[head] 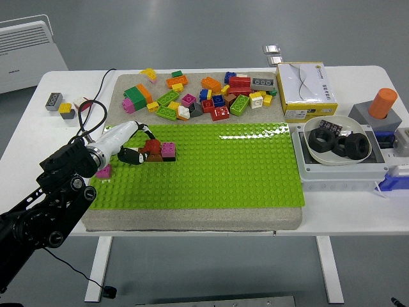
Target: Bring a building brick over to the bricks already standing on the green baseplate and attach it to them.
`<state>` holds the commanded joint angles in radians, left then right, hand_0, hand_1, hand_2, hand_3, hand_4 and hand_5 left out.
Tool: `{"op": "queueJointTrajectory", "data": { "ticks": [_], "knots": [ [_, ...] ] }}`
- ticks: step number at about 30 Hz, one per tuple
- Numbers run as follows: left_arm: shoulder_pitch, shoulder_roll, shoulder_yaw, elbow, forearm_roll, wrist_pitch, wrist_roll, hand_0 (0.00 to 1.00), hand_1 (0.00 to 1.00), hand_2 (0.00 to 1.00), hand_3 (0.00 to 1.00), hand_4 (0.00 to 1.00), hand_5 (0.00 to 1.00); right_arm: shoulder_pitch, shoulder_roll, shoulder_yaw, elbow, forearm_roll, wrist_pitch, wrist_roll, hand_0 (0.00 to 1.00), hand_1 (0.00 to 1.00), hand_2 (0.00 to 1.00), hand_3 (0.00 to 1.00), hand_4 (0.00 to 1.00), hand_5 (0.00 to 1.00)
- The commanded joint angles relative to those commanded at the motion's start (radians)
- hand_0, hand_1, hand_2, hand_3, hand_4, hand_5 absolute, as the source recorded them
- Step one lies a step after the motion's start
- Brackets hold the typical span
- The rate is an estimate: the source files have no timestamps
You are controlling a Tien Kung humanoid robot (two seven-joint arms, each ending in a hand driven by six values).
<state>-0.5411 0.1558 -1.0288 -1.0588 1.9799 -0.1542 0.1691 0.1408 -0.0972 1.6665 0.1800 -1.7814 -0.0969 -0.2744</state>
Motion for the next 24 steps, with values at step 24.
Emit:
{"op": "queueJointTrajectory", "data": {
  "ticks": [24],
  "knots": [
    [-0.003,-0.024,0.019,0.026,-0.016,0.040,-0.013,0.950,0.935,0.913,0.489,0.658,0.002,0.000,0.004,-0.005,0.000,0.005,-0.001,0.000,0.521,0.561,0.752,0.839,0.940,0.998]
  ]
}}
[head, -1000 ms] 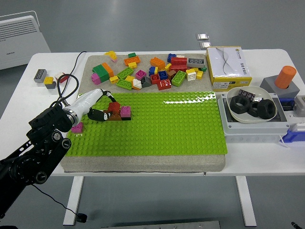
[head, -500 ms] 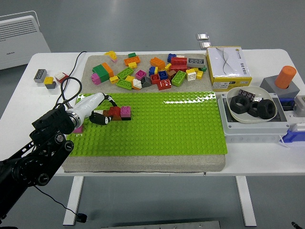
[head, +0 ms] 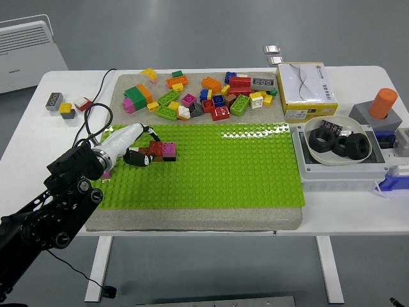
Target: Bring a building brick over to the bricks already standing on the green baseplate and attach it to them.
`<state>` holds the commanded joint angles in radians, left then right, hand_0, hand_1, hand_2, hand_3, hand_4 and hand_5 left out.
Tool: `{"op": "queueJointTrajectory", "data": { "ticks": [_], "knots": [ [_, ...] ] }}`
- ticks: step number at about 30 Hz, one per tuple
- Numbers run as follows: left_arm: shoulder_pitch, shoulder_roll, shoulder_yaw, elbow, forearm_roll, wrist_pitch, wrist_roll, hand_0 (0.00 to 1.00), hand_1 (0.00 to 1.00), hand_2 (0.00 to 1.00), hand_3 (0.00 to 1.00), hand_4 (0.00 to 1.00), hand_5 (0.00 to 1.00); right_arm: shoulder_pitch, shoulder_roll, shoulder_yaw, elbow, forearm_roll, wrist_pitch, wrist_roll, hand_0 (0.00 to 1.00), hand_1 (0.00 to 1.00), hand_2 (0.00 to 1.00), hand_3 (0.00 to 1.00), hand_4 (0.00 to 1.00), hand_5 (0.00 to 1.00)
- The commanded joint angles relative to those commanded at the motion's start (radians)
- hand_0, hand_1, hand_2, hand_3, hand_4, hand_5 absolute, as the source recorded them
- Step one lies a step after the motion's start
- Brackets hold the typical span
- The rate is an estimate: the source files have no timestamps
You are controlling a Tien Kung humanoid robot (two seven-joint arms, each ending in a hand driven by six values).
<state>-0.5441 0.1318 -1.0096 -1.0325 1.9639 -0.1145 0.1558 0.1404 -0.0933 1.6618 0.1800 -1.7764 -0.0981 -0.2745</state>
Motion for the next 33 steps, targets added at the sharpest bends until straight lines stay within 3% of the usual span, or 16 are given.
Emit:
{"op": "queueJointTrajectory", "data": {
  "ticks": [33],
  "knots": [
    [0.007,-0.008,-0.005,0.005,-0.009,0.019,-0.009,0.943,0.931,0.909,0.506,0.651,0.002,-0.002,0.003,0.018,0.000,-0.019,0.002,0.000,0.521,0.562,0.752,0.838,0.940,0.998]
  ]
}}
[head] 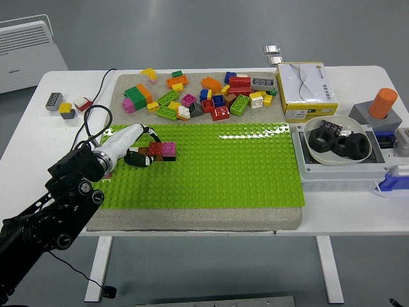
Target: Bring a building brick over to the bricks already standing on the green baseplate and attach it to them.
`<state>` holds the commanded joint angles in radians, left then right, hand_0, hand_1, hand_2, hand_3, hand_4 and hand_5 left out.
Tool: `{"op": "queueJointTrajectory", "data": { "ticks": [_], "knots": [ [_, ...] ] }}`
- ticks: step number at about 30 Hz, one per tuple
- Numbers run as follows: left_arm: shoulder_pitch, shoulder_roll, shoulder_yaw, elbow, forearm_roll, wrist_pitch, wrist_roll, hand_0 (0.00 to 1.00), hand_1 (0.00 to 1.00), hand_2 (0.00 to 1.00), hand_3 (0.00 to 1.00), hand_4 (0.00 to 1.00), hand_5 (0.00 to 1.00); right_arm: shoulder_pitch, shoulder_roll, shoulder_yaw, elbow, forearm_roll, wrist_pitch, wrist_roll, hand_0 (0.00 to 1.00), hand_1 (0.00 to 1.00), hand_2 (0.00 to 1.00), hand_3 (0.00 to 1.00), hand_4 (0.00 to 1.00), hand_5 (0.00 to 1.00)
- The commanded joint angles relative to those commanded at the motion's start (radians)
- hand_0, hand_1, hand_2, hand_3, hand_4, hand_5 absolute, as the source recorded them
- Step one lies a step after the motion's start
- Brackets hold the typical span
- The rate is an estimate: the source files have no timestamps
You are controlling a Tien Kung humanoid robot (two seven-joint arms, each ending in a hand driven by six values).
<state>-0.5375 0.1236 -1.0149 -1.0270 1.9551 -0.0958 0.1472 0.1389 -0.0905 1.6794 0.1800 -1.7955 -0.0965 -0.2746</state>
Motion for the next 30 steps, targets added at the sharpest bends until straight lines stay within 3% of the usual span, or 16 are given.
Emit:
{"op": "queueJointTrajectory", "data": {
  "ticks": [2,30],
  "knots": [
    [0.000,0.000,0.001,0.001,-0.002,-0.003,0.000,0.940,0.931,0.909,0.534,0.614,0.002,0.000,0.000,0.001,0.000,-0.002,0.000,0.000,0.521,0.561,0.752,0.838,0.941,0.998],
    [-0.003,-0.001,0.009,0.016,-0.015,0.004,-0.009,0.930,0.932,0.913,0.586,0.633,0.002,0.002,0.000,0.007,0.000,-0.007,0.000,-0.001,0.521,0.556,0.751,0.837,0.940,0.998]
  ]
}}
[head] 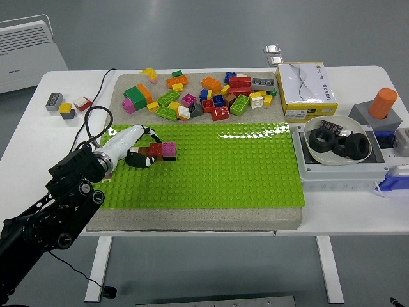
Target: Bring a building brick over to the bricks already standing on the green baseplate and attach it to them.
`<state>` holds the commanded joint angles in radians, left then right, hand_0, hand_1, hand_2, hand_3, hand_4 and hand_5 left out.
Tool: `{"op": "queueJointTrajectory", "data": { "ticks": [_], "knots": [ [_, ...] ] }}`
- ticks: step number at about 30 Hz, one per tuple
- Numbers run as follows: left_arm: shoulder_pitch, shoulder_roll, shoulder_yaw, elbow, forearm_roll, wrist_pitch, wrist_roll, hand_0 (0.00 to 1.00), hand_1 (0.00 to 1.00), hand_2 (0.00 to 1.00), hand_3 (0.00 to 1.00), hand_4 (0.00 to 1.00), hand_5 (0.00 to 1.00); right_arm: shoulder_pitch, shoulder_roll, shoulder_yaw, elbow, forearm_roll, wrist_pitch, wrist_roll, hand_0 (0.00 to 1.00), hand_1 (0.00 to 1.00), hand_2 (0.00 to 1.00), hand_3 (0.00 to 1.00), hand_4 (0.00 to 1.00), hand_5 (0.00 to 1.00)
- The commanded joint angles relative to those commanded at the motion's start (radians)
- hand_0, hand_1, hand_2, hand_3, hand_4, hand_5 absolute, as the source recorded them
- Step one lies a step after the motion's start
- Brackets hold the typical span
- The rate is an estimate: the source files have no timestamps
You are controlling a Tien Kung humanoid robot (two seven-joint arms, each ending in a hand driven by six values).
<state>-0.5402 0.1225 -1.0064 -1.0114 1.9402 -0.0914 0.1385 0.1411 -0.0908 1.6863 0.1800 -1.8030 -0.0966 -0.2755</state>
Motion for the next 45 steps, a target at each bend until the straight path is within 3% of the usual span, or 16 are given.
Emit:
{"op": "queueJointTrajectory", "data": {
  "ticks": [37,45],
  "knots": [
    [0.001,-0.001,0.003,0.006,-0.010,0.002,0.004,0.917,0.930,0.922,0.624,0.682,0.002,-0.002,0.000,0.005,0.000,-0.005,0.000,0.000,0.521,0.551,0.750,0.836,0.940,0.998],
    [0.003,0.000,0.003,0.007,-0.011,0.001,0.006,0.910,0.930,0.925,0.675,0.714,0.008,-0.004,0.001,0.012,0.000,-0.011,0.000,0.000,0.521,0.551,0.748,0.835,0.940,0.998]
  ]
}}
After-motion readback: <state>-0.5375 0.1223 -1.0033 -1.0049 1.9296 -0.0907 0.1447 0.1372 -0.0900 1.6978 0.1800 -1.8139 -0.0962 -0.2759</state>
